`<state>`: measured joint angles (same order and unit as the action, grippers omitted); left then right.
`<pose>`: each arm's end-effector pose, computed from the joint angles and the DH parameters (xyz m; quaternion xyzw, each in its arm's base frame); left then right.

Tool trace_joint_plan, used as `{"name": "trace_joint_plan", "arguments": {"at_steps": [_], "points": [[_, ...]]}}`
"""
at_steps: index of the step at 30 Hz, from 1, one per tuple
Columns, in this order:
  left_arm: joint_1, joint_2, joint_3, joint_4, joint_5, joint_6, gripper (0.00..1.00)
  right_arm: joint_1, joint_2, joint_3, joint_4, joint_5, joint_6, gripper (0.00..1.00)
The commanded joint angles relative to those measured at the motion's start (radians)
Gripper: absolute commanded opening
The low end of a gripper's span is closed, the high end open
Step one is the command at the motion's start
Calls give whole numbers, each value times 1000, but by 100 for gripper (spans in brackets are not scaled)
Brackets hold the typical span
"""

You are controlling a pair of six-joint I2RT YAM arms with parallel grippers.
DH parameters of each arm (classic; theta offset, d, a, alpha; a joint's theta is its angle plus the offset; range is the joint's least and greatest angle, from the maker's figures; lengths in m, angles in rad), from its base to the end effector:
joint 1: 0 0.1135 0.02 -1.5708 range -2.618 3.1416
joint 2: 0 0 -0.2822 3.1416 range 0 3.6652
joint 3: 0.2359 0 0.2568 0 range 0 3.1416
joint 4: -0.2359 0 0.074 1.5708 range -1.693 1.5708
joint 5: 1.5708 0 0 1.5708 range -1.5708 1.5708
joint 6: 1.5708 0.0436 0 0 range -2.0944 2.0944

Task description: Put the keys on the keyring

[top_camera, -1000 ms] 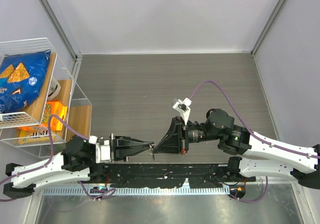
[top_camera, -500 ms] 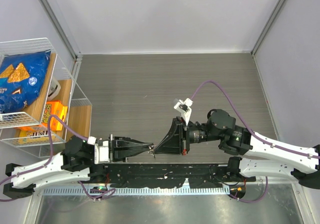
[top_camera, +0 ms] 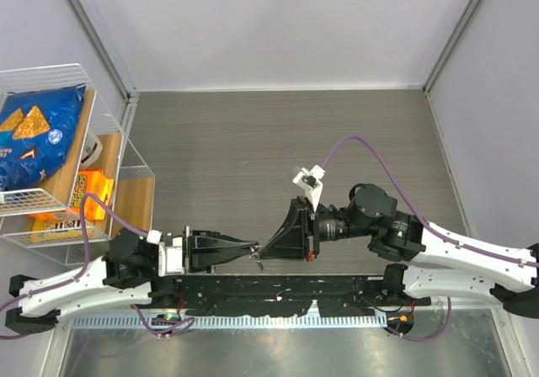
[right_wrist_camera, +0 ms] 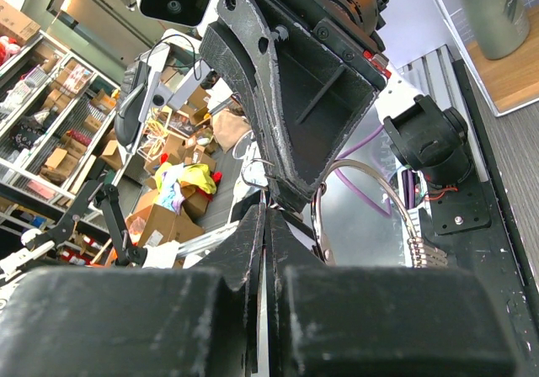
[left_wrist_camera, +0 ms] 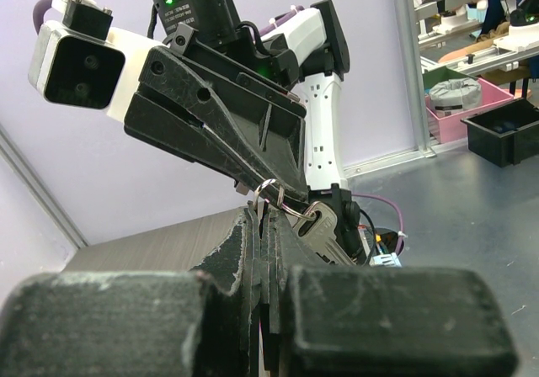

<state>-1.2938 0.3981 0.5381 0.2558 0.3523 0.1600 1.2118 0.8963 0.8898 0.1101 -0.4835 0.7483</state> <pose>0.0142 -0.1049 0.3615 0.4716 0.3108 -0.5220 0.6391 0.0533 0.1998 0.4039 -0.3224 0.5919 0.6882 0.2686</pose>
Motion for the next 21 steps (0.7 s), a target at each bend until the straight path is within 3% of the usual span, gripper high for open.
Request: {"name": "trace_joint_plan", "arguments": {"at_steps": [1,21], "points": [[-1,-2,45,66,22,-11,0,3,-3,12,45,19,2,6],[-1,4,45,66,57,-16,0,3,10,21,46,37,5,6]]}}
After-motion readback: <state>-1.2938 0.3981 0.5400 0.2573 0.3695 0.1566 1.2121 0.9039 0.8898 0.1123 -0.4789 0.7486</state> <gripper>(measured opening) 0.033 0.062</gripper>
